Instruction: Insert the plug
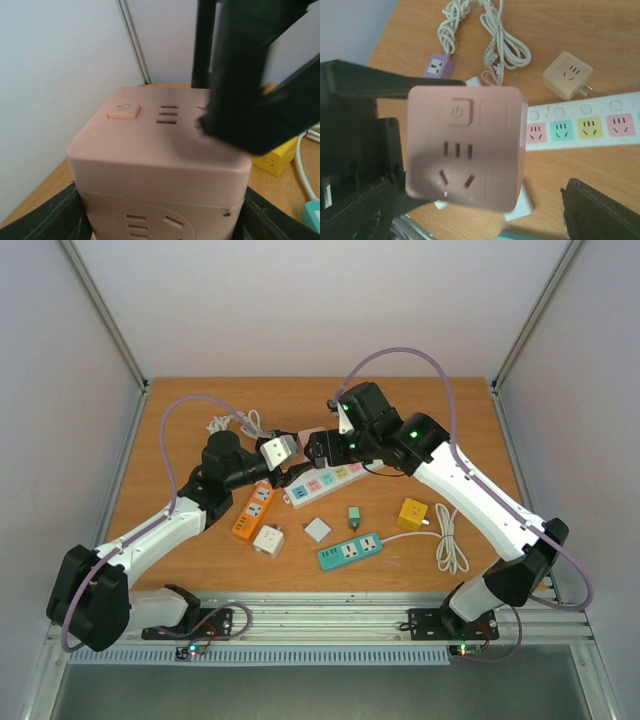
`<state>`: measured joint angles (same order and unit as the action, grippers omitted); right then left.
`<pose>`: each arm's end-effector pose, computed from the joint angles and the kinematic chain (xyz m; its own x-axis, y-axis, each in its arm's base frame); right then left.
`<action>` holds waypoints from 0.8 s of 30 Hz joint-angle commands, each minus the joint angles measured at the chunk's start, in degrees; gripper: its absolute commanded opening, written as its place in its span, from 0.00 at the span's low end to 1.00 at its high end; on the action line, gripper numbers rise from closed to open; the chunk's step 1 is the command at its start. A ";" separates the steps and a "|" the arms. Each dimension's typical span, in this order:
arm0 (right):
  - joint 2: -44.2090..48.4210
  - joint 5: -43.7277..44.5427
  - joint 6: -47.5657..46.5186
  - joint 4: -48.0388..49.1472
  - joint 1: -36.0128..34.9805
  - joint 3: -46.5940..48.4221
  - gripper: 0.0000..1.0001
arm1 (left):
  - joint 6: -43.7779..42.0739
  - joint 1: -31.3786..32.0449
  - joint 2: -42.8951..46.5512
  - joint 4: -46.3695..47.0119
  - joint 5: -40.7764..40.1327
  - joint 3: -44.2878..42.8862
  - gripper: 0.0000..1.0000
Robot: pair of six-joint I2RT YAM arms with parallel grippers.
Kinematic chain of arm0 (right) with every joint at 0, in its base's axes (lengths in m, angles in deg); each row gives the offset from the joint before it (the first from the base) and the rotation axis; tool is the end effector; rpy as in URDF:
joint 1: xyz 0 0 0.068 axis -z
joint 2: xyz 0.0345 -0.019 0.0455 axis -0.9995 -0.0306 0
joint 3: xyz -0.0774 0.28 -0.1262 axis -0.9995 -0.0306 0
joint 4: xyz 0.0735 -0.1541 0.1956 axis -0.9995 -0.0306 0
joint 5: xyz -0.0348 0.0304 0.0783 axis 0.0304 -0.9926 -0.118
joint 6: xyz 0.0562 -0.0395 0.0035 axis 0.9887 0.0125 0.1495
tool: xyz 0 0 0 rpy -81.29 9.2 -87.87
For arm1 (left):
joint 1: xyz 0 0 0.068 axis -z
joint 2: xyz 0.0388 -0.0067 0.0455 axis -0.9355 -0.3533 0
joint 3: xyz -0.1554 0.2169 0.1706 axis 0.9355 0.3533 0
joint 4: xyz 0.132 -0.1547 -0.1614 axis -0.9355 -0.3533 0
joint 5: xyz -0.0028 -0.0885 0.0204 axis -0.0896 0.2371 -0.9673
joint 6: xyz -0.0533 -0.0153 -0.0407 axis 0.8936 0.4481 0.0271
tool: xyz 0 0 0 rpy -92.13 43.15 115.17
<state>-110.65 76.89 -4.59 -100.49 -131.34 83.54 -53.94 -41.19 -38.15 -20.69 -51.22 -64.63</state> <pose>0.2323 0.2233 0.4344 -0.4834 -0.5032 -0.7163 -0.7402 0.6718 0.0276 0.2374 -0.1607 0.3291 0.1940 0.2496 -0.9487 0.8558 0.4297 0.2880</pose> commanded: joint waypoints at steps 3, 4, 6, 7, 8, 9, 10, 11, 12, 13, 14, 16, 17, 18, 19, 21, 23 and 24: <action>-4.35 1.56 4.34 -1.53 -1.65 4.23 0.89 | -5.31 0.32 1.55 5.98 0.92 -0.06 0.19; -5.10 1.71 4.74 -1.78 -1.79 4.69 0.89 | -5.44 0.42 1.71 5.22 0.70 -0.35 0.20; -6.51 2.32 5.82 -2.26 -1.96 5.43 0.86 | -5.91 0.65 2.09 3.32 0.55 -1.25 0.21; -6.92 2.46 6.63 -2.41 -1.99 5.97 0.84 | -6.40 1.12 2.13 2.51 0.40 -1.54 0.22; -7.22 2.68 7.31 -2.27 -2.04 6.11 0.80 | -6.97 1.63 2.30 1.75 -0.09 -1.66 0.22; -7.41 3.10 7.89 -2.38 -2.08 6.25 0.77 | -7.37 1.93 2.35 1.66 -0.38 -1.63 0.22; -7.59 3.16 8.08 -2.77 -2.13 6.34 0.71 | -7.41 2.08 2.54 1.55 -0.54 -1.54 0.23; -7.53 3.10 8.24 -3.21 -2.09 6.44 0.64 | -7.38 2.22 2.65 1.27 -0.74 -1.61 0.23; -7.11 3.50 8.48 -3.52 -2.09 6.24 0.58 | -7.18 2.28 2.80 0.70 -1.00 -1.78 0.24; -6.34 4.08 8.46 -3.36 -2.08 5.63 0.53 | -6.80 2.33 2.98 -0.18 -1.37 -2.18 0.26; -5.57 5.13 8.43 -3.31 -2.04 5.03 0.50 | -6.33 2.37 3.32 -0.93 -1.67 -2.55 0.28; -3.92 7.01 7.67 -2.85 -2.08 4.01 0.45 | -5.06 2.38 4.01 -1.10 -2.46 -2.81 0.43; -3.31 7.34 7.25 -2.80 -2.08 3.75 0.43 | -3.61 2.38 4.47 -0.95 -2.87 -2.89 0.54; -2.63 7.48 6.44 -2.83 -2.02 3.66 0.42 | -2.39 2.38 5.04 -0.49 -3.85 -3.03 0.78; -2.17 7.87 5.53 -2.92 -1.91 3.71 0.41 | 0.05 2.40 5.86 -0.64 -4.91 -3.67 0.96; -1.00 8.61 3.97 -3.05 -1.35 3.68 0.41 | 5.71 2.38 8.24 -5.31 -6.15 -6.54 0.99; 0.43 7.96 1.99 -3.09 0.06 3.26 0.41 | 9.11 2.38 10.15 -10.09 -8.92 -9.13 0.99; 1.20 7.59 0.47 -3.12 0.97 2.92 0.41 | 11.71 2.38 11.00 -12.13 -11.05 -10.15 0.99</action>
<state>-113.95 82.47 0.20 -104.04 -132.67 86.99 -51.93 -38.74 -31.95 -28.91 -55.98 -68.82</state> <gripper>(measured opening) 0.652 0.992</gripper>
